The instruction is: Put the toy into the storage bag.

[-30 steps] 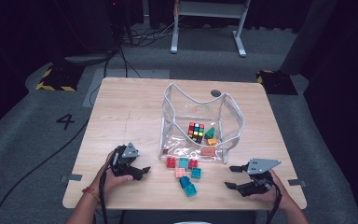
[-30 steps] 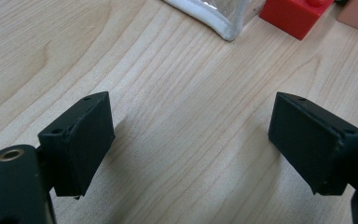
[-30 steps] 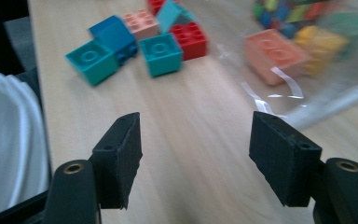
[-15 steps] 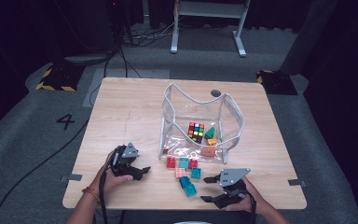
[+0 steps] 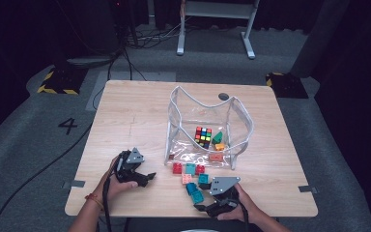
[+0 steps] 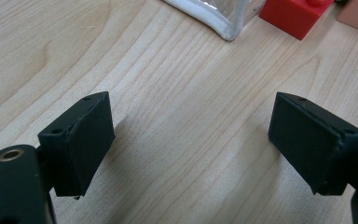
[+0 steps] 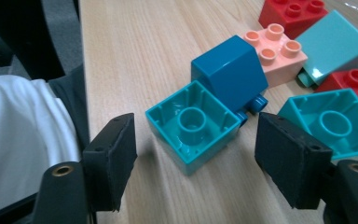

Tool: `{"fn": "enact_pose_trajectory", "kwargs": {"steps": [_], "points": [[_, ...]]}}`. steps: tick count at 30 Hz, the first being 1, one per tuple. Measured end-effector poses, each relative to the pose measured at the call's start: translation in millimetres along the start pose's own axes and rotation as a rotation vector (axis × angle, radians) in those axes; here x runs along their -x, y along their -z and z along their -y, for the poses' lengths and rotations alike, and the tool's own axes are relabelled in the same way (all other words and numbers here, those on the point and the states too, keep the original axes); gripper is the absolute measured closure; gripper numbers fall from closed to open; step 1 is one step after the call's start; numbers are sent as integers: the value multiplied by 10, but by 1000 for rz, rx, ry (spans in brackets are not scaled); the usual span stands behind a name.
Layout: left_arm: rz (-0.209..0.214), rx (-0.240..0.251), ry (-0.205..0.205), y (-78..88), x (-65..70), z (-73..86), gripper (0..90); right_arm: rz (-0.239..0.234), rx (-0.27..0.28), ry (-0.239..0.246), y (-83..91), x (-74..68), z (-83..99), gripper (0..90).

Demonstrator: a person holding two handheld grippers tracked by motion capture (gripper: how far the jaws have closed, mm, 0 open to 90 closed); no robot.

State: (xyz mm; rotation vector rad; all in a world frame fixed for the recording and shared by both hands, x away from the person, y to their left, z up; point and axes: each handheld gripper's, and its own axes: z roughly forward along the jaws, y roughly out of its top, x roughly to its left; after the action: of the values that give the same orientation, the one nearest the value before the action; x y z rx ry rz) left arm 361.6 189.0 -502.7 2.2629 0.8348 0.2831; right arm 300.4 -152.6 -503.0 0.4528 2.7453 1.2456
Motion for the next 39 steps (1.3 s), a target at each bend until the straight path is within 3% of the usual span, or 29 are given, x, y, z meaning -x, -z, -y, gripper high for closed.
{"fn": "enact_pose_trajectory", "kwargs": {"steps": [2, 4, 8, 9, 11, 12, 16, 18, 19, 24, 25, 26, 39], "points": [[0, 0, 0, 0, 0, 0, 143, -6, 17, 22, -40, 17, -34, 298], [0, 0, 0, 0, 0, 0, 143, 15, 0, 44, -81, -19, -58, 296], [0, 0, 0, 0, 0, 0, 143, 24, 6, 38, -94, -17, -66, 312], [0, 0, 0, 0, 0, 0, 143, 28, -2, 17, -84, -28, -63, 324], [0, 0, 0, 0, 0, 0, 143, 29, 7, 32, -78, -21, -57, 351], [0, 0, -1, 0, 0, 0, 143, 30, -1, 5, -63, -30, -51, 370], [0, 0, 0, 0, 0, 0, 143, 41, 15, 21, -47, -9, -30, 413], [0, 0, 0, 0, 1, 0, 143, 42, 8, -7, -22, -25, -17, 431], [0, 0, 0, 0, 0, 0, 143, 45, 19, 16, -23, -11, -9, 438], [0, 0, 0, 0, 0, 0, 143, 52, 20, 6, 31, 1, 34, 474], [0, 0, 0, 0, 1, 0, 143, 49, 10, -18, 52, -8, 43, 475], [0, 0, 0, 0, 0, 0, 143, 45, 21, 14, 49, 13, 50, 476], [0, 0, 1, 0, 1, 0, 143, 24, 25, 35, 255, 112, 164, 479]]}}
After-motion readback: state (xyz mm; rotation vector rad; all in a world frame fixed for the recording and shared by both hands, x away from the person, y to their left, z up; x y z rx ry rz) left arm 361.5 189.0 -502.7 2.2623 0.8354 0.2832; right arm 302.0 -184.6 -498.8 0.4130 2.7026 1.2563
